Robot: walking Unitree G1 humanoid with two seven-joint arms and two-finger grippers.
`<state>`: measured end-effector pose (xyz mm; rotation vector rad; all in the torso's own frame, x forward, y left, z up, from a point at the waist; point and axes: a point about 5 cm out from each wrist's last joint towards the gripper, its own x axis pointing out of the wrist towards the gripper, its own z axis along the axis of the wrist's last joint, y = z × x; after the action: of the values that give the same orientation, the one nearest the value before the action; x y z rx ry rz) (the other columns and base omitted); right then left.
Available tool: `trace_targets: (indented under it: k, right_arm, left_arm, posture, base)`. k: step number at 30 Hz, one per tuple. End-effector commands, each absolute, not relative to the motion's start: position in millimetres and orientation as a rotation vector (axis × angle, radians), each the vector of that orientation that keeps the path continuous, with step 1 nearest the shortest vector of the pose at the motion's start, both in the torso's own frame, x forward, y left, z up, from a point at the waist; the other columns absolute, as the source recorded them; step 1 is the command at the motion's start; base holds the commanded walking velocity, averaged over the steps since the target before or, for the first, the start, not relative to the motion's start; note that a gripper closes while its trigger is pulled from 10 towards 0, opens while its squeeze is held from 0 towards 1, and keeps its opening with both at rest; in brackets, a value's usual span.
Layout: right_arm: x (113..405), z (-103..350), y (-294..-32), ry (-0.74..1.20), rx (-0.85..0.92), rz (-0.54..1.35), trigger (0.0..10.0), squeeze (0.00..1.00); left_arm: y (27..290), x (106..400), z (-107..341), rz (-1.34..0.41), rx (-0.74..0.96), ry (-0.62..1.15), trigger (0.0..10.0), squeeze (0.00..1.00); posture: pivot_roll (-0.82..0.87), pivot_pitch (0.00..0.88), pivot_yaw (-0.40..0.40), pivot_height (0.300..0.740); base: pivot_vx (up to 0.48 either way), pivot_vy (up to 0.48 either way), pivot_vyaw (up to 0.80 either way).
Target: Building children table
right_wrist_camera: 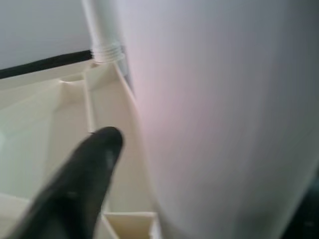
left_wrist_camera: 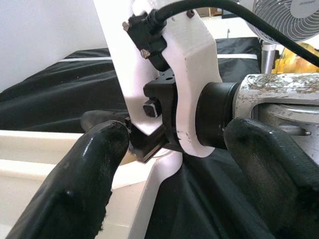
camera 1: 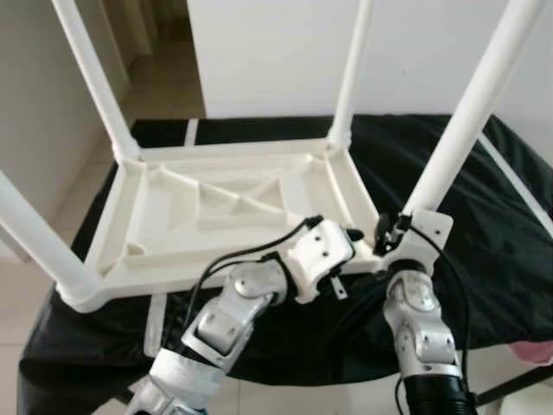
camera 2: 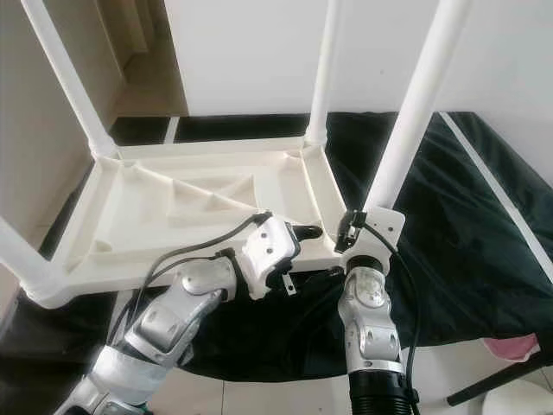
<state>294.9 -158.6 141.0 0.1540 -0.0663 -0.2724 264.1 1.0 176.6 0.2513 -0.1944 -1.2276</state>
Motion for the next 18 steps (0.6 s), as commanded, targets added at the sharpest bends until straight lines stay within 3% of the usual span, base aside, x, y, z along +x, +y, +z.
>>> trace_targets:
  k: [1,16,17,18]
  right_arm:
    - [291,144,-157,-0.097,0.168,-0.266,10.0,1.00]
    - [293,146,-178,-0.121,0.062,-0.157,10.0,1.00]
    - [293,145,-180,-0.119,0.055,-0.128,10.0,0.44]
    - [293,144,-181,-0.117,0.050,-0.108,10.0,0.44]
  left_arm:
    - [2,265,174,-1.209,0.265,-0.187,10.0,0.00]
    - [4,270,175,-1.196,0.276,-0.189,10.0,0.00]
    - [6,270,172,-1.199,0.289,-0.177,10.0,0.00]
    - [7,269,170,-1.202,0.299,-0.169,10.0,0.00]
  posture:
    - [-0.05,0.000,-0.034,0.740]
    - [-0.06,0.000,-0.028,0.740]
    - [-0.05,0.000,-0.027,0.740]
    - [-0.05,0.000,-0.027,0.740]
  base:
    - [0.000,0.000,0.00]
    - [0.000,0.000,0.00]
    - [0.000,0.000,0.00]
    - [0.000,0.000,0.00]
